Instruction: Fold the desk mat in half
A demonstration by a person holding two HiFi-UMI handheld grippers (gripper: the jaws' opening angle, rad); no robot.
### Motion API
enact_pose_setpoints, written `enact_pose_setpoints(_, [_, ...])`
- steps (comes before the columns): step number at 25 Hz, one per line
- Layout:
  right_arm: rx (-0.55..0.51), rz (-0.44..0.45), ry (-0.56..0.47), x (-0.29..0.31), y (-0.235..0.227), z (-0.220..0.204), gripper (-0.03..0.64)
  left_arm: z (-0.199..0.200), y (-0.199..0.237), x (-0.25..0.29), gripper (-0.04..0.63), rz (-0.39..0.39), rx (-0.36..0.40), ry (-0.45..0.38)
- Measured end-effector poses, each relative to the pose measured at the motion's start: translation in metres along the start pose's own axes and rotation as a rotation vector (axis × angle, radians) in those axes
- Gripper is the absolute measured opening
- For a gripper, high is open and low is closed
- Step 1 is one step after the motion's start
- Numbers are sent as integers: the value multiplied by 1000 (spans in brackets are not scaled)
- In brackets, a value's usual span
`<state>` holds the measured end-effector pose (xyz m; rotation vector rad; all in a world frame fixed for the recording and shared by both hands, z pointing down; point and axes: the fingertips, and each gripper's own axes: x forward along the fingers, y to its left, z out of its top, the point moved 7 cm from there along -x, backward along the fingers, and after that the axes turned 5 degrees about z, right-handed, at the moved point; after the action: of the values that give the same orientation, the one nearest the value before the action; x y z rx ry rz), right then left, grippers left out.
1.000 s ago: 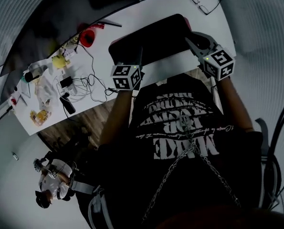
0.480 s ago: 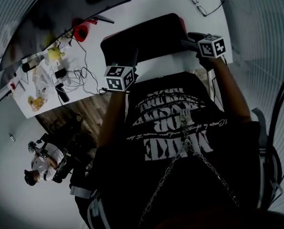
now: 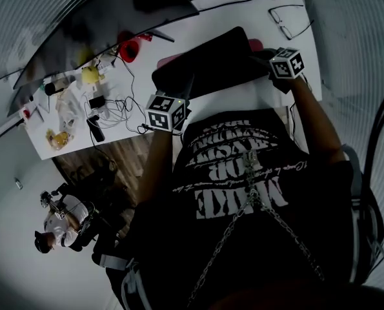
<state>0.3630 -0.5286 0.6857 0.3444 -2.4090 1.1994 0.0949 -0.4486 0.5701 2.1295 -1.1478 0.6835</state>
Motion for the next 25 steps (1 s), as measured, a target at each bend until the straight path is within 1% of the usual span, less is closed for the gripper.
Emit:
enact_pose_setpoints(1, [-127,-25,5,3,14,10,17,6,0,0,20,-2,62,-2])
enact_pose_setpoints(2, [-268,-40,13,5,31,17,15,12,-1,1,85,0,134,-3])
enact_pose_setpoints(3, [-414,-42,20,5,51,22,15,18,-2,1,143,4,208,-4])
enact_pose_setpoints(5, [-672,-12,24,2,91,26,15,32,-3,3,201,3,346,-18])
enact_pose_setpoints(6, [-772,10,26,0,108,25,15,39,-3,6,231,-10,408,-28])
enact_pose_setpoints(8, [-929,46,50,-3,133,21,15,48,-4,15,257,-61,531,-35])
enact_pose_setpoints(10, [-1026,66,105,-7,148,15,15,50,-9,27,299,-131,677,-10])
enact_pose_setpoints(12, [-1060,75,148,-11,155,11,15,48,-20,38,310,-234,841,62])
enact_pose_setpoints(13, [-1060,73,152,-12,156,11,15,45,-27,43,310,-297,904,108])
enact_pose_setpoints(14, [-1057,68,152,-12,156,10,15,40,-34,48,307,-349,951,148])
enact_pose_setpoints(15, [-1056,62,154,-13,156,8,15,36,-39,51,307,-376,990,173])
enact_pose_setpoints(16, [-1057,55,161,-13,157,6,15,31,-44,51,270,-378,1026,185])
enact_pose_setpoints(17, [-1056,46,163,-13,157,4,15,28,-47,48,138,-363,1057,185])
enact_pose_setpoints(18, [-1044,38,155,-13,157,3,15,26,-49,42,77,-344,1074,178])
enact_pose_setpoints(19, [-1018,29,140,-14,155,3,16,25,-51,34,26,-330,1073,167])
enact_pose_setpoints(20, [-981,17,135,-14,151,4,17,25,-52,23,26,-325,1053,156])
enact_pose_setpoints(21, [-949,-1,157,-13,144,5,32,26,-53,10,26,-330,1017,144])
enact_pose_setpoints(23, [-941,-54,291,-7,121,1,145,27,-54,-15,25,-343,933,108])
enact_pose_setpoints(24, [-953,-87,362,-4,106,0,166,26,-53,-27,25,-341,904,87])
enact_pose_setpoints(25, [-966,-126,415,0,90,-1,169,26,-52,-37,25,-332,885,70])
